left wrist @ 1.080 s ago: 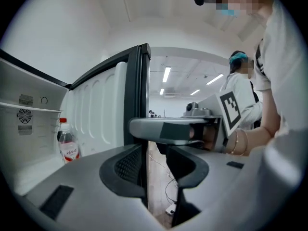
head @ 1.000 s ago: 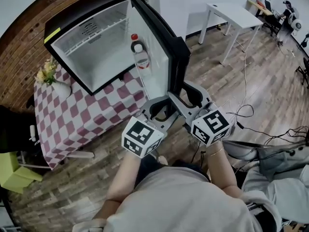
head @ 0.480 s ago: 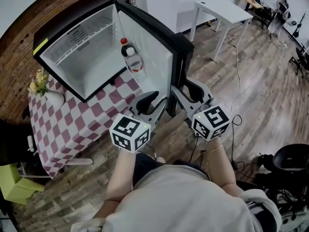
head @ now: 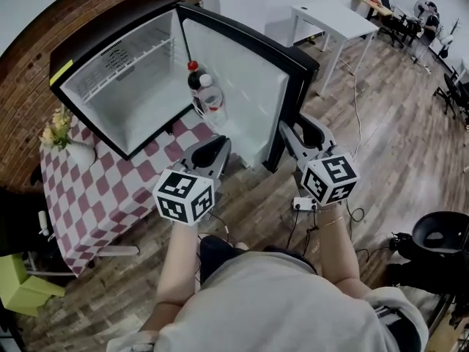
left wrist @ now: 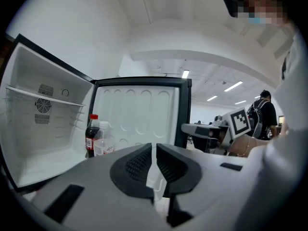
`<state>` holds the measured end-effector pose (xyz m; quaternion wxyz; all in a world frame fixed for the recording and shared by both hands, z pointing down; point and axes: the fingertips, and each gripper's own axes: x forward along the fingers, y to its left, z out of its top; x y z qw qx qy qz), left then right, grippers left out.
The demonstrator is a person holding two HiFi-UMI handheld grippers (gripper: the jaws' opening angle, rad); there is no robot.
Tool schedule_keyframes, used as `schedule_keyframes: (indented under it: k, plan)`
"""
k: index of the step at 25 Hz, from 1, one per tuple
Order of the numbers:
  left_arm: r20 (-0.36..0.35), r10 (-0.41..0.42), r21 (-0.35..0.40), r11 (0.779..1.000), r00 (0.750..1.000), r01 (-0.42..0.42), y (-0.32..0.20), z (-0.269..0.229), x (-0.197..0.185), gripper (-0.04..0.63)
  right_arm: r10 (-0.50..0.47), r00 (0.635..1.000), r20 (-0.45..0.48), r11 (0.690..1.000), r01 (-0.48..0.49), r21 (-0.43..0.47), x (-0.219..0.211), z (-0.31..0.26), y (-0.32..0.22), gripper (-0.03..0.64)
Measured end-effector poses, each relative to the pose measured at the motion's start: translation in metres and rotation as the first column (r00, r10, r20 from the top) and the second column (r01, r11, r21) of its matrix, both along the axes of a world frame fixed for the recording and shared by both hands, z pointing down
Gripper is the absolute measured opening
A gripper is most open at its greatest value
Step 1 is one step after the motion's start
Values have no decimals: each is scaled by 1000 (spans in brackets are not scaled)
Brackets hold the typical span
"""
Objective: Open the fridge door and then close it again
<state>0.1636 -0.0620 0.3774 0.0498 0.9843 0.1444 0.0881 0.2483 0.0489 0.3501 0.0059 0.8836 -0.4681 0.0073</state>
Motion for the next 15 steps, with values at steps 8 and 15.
schedule_keyframes:
  k: [8,15]
  plan:
    - [7,-54,16,998,999,54,-32,-2,5,23,113,993,20,993,-114,17,28,0,17,141]
    - [18,-120,-5,993,993,120,-55,4,15,20,164,986,17,986,-164,26,51,1,26,141]
